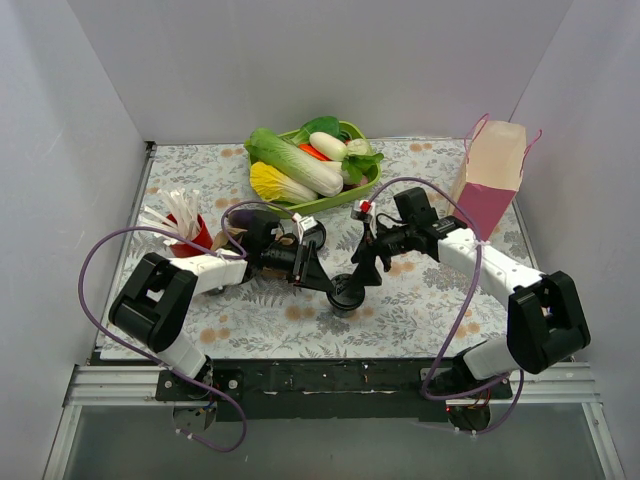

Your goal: Pack the takeout coffee

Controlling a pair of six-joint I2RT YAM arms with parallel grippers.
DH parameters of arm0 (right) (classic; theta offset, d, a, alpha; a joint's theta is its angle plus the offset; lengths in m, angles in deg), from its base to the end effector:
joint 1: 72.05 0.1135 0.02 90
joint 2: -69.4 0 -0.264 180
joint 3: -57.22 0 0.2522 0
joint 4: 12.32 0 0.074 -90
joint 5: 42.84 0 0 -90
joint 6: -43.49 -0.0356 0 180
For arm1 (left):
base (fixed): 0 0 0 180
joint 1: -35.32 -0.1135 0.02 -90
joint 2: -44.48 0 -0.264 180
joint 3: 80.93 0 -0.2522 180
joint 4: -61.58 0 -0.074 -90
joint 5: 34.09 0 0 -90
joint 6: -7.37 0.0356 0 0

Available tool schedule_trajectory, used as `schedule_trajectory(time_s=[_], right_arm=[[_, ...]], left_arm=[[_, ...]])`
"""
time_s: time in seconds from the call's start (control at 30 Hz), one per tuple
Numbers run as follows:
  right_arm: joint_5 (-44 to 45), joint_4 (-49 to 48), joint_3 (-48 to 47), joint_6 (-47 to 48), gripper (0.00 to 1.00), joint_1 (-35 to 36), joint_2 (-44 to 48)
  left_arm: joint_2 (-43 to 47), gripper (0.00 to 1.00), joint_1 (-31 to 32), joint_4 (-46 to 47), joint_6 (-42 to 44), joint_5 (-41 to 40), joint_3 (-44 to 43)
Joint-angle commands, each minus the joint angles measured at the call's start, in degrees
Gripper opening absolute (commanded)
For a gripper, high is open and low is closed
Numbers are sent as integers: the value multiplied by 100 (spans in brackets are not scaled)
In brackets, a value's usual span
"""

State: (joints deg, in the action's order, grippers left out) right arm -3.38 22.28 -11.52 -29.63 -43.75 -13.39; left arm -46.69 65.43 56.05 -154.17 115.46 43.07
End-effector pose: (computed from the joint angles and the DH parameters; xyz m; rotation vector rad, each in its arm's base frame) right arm 0.2470 0.1642 0.2417 -1.2458 1.9412 1.1519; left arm 0.2453 -0.1777 0.1722 0.2491 -2.3686 1.6520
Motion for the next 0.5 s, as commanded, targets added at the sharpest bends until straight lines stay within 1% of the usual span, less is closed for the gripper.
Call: schedule_trajectory(time_s=[0.0, 0.1, 0.17, 0.2, 0.3, 0.47], right_arm=[[-614, 210, -48, 1281, 96, 1, 324], [-667, 376, -144, 1878, 97, 9, 254], [-694, 622, -258, 2317, 98, 88, 184], [-685, 936, -389, 2789, 98, 123, 114], [-545, 1220, -522, 3442, 98, 299, -1], [-377, 1352, -610, 3795, 98, 448, -71]], left_arm=[[135, 56, -22, 205, 53, 127, 58], [118, 56, -14, 249, 45, 197, 14], [126, 56, -14, 276, 36, 267, 14], [126, 56, -22, 293, 10, 276, 14], [91, 56, -14, 355, -26, 347, 23], [12, 56, -14, 460, -96, 373, 31]])
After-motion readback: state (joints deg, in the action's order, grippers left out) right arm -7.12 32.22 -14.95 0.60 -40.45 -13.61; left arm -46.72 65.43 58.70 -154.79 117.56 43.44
